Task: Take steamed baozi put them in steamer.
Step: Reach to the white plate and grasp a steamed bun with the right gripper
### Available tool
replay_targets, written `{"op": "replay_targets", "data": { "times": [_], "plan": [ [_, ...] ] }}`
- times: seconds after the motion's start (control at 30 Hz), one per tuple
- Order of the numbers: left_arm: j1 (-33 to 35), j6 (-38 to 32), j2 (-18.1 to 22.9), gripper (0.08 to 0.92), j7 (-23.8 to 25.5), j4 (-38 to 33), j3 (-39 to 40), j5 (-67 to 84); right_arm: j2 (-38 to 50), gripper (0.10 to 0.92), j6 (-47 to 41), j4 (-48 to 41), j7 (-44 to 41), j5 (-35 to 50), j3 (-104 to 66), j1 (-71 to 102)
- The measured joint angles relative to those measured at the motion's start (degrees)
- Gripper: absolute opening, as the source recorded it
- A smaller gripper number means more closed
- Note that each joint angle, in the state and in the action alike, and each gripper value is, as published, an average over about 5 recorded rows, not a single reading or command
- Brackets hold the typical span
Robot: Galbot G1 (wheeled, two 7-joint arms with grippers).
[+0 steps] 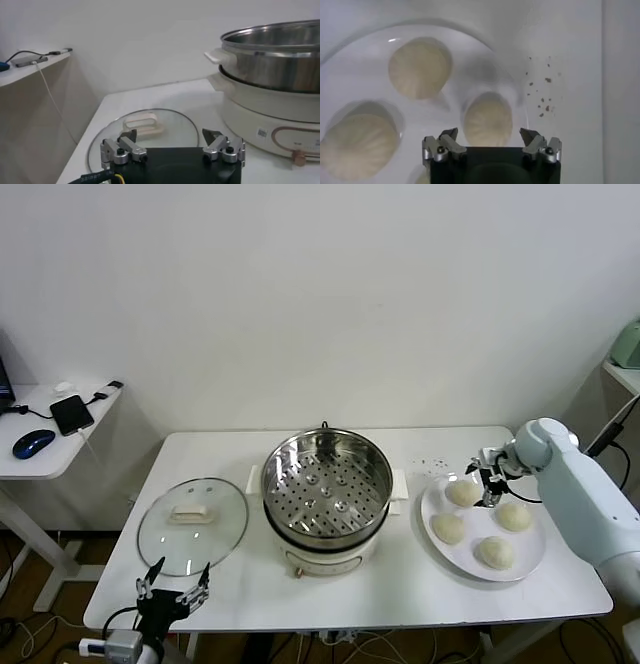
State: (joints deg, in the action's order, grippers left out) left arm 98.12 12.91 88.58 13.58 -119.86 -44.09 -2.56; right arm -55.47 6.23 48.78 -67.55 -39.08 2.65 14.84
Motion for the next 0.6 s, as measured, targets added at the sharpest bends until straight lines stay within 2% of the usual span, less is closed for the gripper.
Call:
{"op": "replay_targets", "data": {
  "times": [0.6],
  "plan": [
    [0.0,0.0,0.1,0.823,0.0,0.6,0.0,0.0,-2.6,0.823,1.0,-4.9,0.8,-3.0,-1.2,-0.7]
  ]
}}
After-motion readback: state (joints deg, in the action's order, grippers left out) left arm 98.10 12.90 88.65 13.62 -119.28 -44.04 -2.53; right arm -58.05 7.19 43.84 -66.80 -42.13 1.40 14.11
